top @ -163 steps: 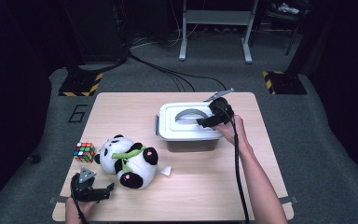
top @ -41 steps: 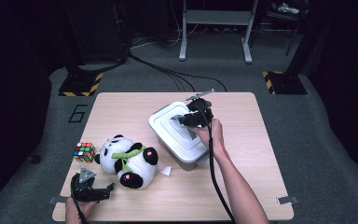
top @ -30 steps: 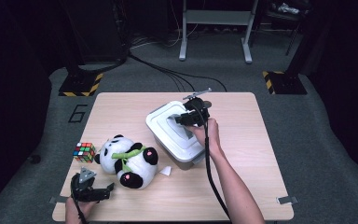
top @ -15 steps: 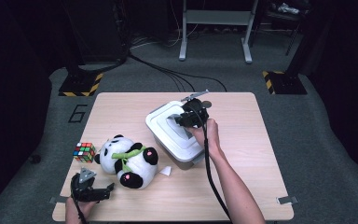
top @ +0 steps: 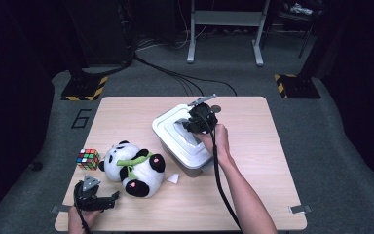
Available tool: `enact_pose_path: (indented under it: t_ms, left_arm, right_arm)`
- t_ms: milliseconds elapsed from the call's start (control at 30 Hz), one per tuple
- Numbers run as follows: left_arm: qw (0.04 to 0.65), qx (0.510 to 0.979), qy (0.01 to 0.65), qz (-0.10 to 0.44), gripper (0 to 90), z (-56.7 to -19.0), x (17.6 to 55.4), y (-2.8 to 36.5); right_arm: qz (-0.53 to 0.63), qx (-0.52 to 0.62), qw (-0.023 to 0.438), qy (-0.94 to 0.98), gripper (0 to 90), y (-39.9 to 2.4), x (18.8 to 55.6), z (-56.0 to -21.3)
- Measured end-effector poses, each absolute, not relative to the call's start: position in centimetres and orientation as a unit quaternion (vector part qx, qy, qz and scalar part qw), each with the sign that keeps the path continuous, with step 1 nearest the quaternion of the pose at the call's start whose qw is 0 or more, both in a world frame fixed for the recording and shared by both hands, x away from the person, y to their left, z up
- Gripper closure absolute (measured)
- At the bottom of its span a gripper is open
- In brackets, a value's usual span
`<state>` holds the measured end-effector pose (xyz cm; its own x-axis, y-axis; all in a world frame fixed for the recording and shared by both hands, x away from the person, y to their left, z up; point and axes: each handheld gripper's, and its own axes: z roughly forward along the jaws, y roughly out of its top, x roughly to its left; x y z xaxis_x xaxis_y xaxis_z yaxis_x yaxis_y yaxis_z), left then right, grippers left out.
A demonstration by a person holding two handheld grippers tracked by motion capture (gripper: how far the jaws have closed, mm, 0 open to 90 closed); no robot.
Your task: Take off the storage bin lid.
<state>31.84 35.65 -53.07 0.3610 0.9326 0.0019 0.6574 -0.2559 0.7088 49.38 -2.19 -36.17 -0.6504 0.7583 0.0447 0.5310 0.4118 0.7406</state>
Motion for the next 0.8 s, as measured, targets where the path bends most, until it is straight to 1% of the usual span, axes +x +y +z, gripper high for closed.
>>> enact_pose_path:
  t_ms: [300, 800]
  left_arm:
    - [0.316, 0.762, 0.521, 0.217, 0.8, -53.1, 31.8, 35.6]
    - [0.316, 0.762, 0.521, 0.217, 0.8, -53.1, 31.8, 35.7]
  right_arm:
    - [0.383, 0.385, 0.155, 0.825, 66.6, -2.6, 49.2, -35.5]
    - [0.394, 0.381, 0.174, 0.818, 66.7, -3.7, 48.5, -33.1]
